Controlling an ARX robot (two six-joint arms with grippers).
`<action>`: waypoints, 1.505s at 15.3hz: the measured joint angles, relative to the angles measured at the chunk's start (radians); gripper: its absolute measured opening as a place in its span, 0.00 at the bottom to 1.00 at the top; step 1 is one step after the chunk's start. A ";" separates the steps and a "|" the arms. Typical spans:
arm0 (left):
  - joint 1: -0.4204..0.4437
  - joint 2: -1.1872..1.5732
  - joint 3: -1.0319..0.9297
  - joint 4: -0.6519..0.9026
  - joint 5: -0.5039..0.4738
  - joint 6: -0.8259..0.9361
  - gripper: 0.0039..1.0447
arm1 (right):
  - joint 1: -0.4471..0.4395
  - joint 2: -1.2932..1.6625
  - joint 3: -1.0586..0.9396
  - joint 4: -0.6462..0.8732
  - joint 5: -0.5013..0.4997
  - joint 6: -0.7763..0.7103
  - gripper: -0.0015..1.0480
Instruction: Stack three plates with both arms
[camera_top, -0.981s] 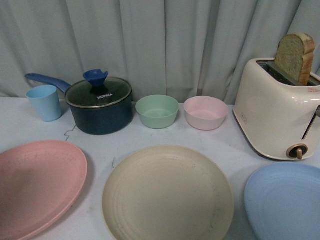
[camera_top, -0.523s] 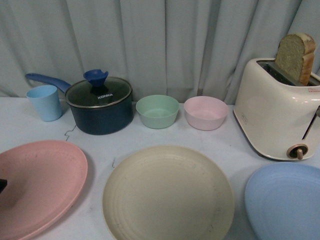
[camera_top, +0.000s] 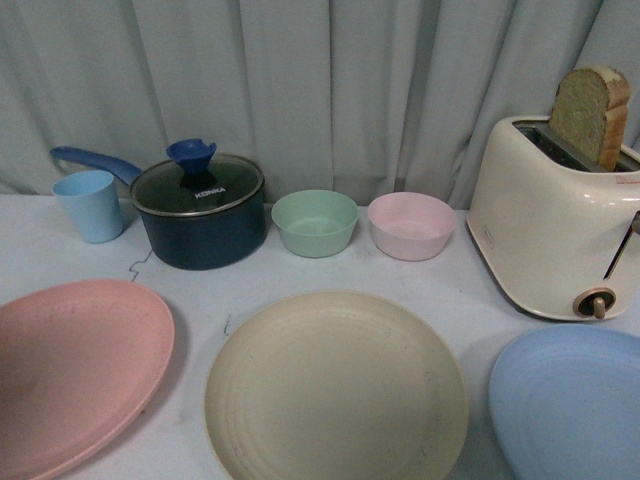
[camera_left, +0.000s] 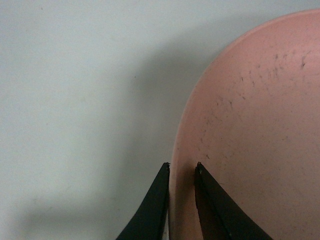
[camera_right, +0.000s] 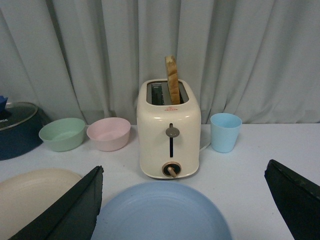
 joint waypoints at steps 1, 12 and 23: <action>0.010 -0.031 0.003 -0.023 0.015 -0.002 0.04 | 0.000 0.000 0.000 0.000 0.000 0.000 0.94; -0.261 -0.747 -0.069 -0.453 0.027 -0.081 0.02 | 0.000 0.000 0.000 0.000 0.000 0.000 0.94; -0.717 -0.331 0.039 -0.229 -0.128 -0.420 0.02 | 0.000 0.000 0.000 0.000 0.000 0.000 0.94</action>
